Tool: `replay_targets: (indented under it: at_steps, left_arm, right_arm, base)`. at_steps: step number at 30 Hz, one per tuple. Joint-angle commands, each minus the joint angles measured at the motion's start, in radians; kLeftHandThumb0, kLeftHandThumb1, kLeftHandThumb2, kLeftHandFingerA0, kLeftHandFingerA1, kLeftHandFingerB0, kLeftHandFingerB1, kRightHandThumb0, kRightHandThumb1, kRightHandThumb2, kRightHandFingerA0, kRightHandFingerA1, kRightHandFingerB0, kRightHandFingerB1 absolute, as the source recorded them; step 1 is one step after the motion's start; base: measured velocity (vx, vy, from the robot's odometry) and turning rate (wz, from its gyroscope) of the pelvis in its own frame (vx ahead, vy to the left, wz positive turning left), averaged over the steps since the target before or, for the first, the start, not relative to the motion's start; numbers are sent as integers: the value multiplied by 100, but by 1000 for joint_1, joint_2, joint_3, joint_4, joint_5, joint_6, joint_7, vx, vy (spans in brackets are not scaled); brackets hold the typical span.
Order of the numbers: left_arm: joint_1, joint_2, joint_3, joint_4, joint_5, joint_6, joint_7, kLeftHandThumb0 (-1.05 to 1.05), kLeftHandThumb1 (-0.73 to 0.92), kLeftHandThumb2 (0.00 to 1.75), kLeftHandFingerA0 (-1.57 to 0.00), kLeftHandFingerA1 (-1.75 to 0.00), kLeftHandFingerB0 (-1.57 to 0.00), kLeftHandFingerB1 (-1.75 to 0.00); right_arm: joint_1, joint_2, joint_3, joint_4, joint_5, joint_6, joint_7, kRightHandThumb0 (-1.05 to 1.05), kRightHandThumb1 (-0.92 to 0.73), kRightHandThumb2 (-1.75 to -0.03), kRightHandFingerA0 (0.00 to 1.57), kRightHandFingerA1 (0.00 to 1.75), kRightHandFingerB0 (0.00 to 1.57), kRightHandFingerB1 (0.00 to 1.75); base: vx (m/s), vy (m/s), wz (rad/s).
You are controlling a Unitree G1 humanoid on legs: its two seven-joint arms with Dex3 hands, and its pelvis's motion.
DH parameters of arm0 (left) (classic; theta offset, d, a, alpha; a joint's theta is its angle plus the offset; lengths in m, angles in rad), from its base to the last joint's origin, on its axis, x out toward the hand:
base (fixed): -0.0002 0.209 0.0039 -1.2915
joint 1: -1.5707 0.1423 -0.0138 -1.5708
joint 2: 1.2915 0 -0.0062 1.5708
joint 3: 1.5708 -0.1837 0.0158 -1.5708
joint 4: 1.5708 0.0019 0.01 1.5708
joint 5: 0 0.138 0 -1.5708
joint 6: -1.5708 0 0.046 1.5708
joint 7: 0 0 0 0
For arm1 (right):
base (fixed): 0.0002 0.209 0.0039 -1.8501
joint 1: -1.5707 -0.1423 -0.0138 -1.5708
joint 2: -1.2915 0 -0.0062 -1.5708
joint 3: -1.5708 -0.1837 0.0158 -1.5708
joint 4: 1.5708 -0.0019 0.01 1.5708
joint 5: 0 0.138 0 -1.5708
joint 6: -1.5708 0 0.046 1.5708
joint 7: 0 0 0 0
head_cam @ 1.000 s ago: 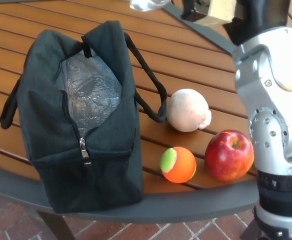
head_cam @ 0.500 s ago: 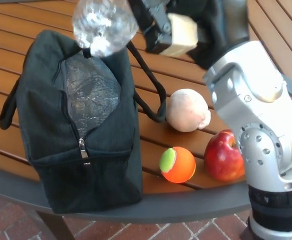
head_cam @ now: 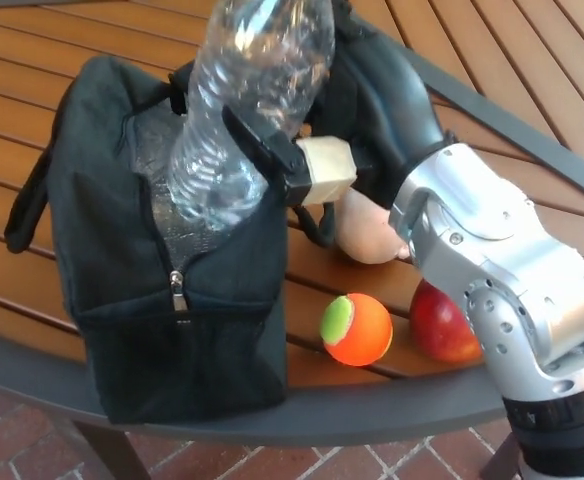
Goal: Pick up a rubric cube, an apple, a tennis ball, a soft toy, a bottle from the table and put it into the lunch box one by one
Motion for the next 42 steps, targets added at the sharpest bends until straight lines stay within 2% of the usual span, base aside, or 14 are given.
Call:
replay_targets:
  at_steps: [1,9,15,18,19,20,21,22,23,24,25,28,29,42]
  left_arm:
    - [12,0,6,-23,-12,64,4,7,65,89,-96,-118,-85,-97]
    - [14,-12,13,-20,-23,57,-2,6,60,91,-99,-118,-87,-97]
    - [9,-23,23,-38,-33,68,-6,9,60,97,-96,-121,-89,-101]
    - [14,-20,18,-45,-21,66,-9,10,61,98,-96,-120,-89,-101]
    - [15,-20,16,-46,-20,65,-12,9,62,99,-97,-121,-89,-101]
    - [16,-20,16,-47,-20,66,-17,9,62,99,-97,-121,-89,-101]
    - [15,-22,18,-46,-22,65,-17,9,61,100,-99,-123,-90,-102]
    - [15,-22,19,-46,-24,65,-17,9,61,100,-99,-123,-90,-102]
    - [13,-20,16,-42,-17,67,-12,9,60,100,-100,-125,-91,-104]
    - [12,-18,12,-40,-11,68,-9,9,60,100,-100,-125,-91,-104]
    - [13,-19,14,-36,-12,66,-10,10,58,106,-106,-126,-92,-105]
    - [17,-21,20,-33,-28,54,-29,13,59,105,-97,-134,-90,-110]
    - [20,-19,20,-34,-26,53,-29,12,58,106,-105,-126,-91,-105]
    - [27,-7,24,-27,-22,52,-24,10,55,104,-107,-126,-93,-106]
  right_arm:
    - [-7,-1,12,62,-61,-90,30,-15,-44,-140,99,175,79,173]
    - [-50,4,89,201,-177,-192,30,-2,-51,-127,90,175,80,153]
    - [-119,-37,159,388,-310,-329,7,-12,-53,-124,90,175,76,164]
    - [-143,-9,149,439,-318,-338,-23,-11,-58,-116,89,167,78,147]
    - [-148,-1,149,445,-322,-336,-31,-21,-73,-84,85,163,77,82]
    - [-154,8,149,455,-331,-341,-37,-21,-73,-84,85,163,77,82]
    - [-159,14,149,462,-337,-342,-41,-28,-77,-69,74,148,58,58]
    - [-162,17,149,468,-342,-344,-42,-28,-77,-69,74,148,58,58]
    - [-175,20,166,465,-362,-333,-36,-52,-73,-62,29,70,8,37]
    - [-182,19,179,460,-374,-324,-31,-52,-73,-62,29,70,8,37]
    - [-204,14,213,444,-414,-291,-24,-100,-58,-87,0,9,0,0]
    - [-234,10,254,421,-474,-233,-33,-105,-61,-91,0,13,0,1]
    - [-236,16,252,413,-479,-211,-41,-83,-69,-67,0,0,0,0]
    - [-207,89,169,251,-503,49,-80,-101,-62,-81,0,0,0,0]
  base:
    - [0,0,0]
    - [0,0,0]
    - [0,0,0]
    - [0,0,0]
    - [0,0,0]
    - [0,0,0]
    - [0,0,0]
    - [0,0,0]
    - [0,0,0]
    - [0,0,0]
    - [0,0,0]
    - [0,0,0]
    - [0,0,0]
    - [0,0,0]
